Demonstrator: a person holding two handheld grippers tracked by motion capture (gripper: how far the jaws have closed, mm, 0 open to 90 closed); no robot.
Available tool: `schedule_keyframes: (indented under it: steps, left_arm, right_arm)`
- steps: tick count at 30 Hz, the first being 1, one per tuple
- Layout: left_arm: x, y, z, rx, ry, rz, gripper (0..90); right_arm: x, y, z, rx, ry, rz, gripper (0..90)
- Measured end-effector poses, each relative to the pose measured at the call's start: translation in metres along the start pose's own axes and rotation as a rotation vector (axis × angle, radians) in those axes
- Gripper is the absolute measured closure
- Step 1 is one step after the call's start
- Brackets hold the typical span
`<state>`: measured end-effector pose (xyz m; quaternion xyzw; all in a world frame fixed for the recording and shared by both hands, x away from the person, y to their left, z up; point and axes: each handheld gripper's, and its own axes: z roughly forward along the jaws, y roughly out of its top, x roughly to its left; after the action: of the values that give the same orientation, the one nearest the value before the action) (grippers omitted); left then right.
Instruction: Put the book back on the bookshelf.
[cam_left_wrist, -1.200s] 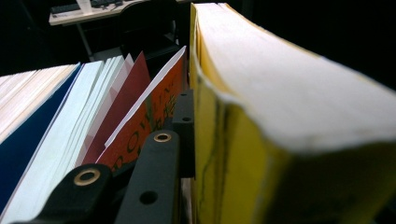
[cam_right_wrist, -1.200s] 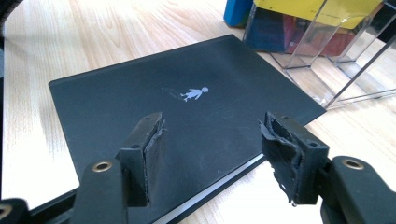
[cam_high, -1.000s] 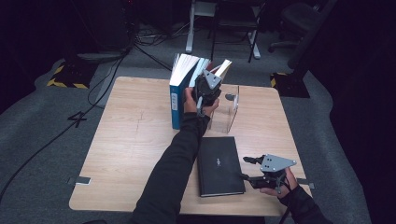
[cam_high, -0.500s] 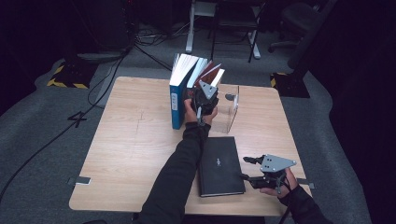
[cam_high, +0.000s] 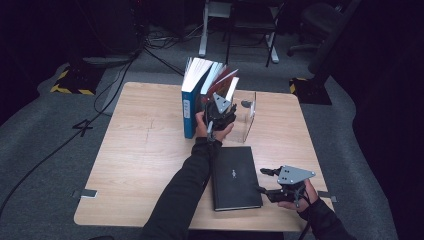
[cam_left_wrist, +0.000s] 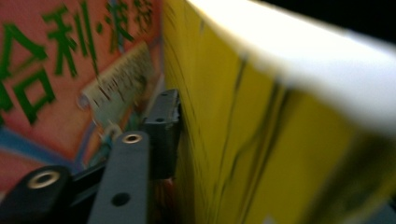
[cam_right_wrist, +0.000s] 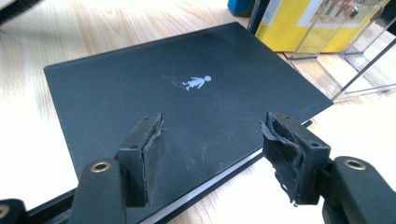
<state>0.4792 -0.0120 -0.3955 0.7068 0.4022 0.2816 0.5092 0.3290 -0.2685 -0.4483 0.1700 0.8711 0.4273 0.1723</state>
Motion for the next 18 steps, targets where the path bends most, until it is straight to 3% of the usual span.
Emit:
schedule_keyframes:
  steps: [5,9,15,16,18]
  left_arm:
    - [0.001,-0.012,-0.009,0.043,-0.058,0.072,51.3]
    - [0.004,-0.025,-0.015,0.084,-0.081,0.094,46.0]
    - [0.015,-0.047,-0.018,0.137,-0.109,0.092,48.8]
    - [0.015,-0.054,-0.018,0.16,-0.108,0.123,50.5]
    - [0.015,-0.058,-0.018,0.17,-0.12,0.142,54.3]
  right_arm:
    - [0.0,-0.001,0.0,0.009,0.002,-0.001,38.5]
    - [0.0,-0.001,0.001,0.015,0.003,0.002,38.4]
    - [0.0,-0.002,0.002,0.024,0.011,0.0,38.4]
    - [0.0,-0.002,0.003,0.026,0.011,-0.001,38.3]
    - [0.0,-0.002,0.003,0.029,0.01,-0.001,38.4]
